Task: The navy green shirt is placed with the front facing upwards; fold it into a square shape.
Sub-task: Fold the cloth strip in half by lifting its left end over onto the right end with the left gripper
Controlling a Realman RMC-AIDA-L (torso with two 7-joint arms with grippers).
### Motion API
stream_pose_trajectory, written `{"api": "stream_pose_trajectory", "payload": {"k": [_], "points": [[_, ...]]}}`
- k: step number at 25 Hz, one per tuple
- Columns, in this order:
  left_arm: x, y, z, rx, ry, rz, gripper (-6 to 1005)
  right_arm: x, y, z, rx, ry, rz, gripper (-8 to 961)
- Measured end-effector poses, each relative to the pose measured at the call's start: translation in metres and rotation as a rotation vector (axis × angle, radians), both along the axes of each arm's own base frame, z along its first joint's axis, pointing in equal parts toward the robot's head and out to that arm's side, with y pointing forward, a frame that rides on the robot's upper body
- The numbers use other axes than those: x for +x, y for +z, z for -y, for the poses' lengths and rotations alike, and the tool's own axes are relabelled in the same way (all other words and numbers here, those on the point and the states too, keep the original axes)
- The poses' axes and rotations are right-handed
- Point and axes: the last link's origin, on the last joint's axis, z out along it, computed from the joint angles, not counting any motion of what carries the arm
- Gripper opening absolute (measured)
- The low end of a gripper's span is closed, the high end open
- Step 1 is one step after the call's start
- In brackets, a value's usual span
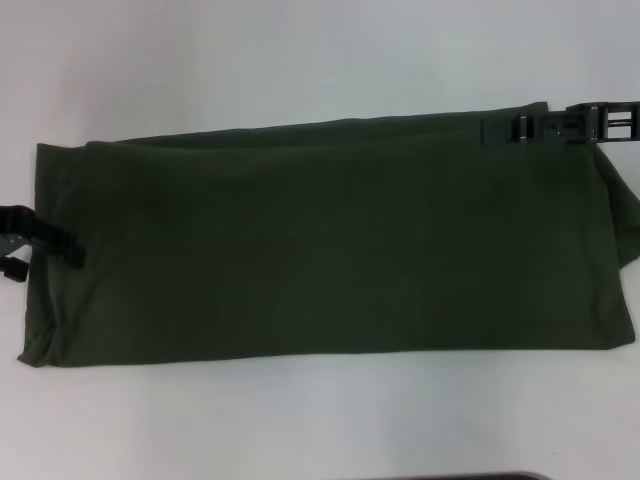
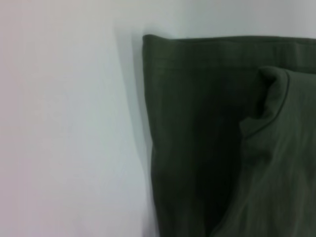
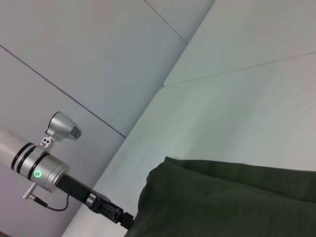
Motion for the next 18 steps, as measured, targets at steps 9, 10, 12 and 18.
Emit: {"api": "stream_pose_trajectory", "payload": {"k": [9, 10, 12, 18], "points": [[-0.0047, -0.0022, -0.001, 0.017, 0.008, -0.024, 858, 0.0, -0.0002, 0.0003, -0.004, -0.003, -0.002, 927], [-0.0056, -0.0022, -0.0007, 0.018, 0.009, -0.029, 858, 0.0, -0.0002, 0.0004, -0.005, -0.003, -0.002, 927], [-0.0071, -0.0022, 0.0, 0.019, 0.013, -0.034, 858, 0.0, -0.0001, 0.0006, -0.006, -0.004, -0.002, 928], [-0.0078, -0.0025, 0.0008, 0.019, 0.015, -0.033, 858, 0.0002, 0.0002, 0.0009, -0.011, -0.01, -0.004, 928]]}}
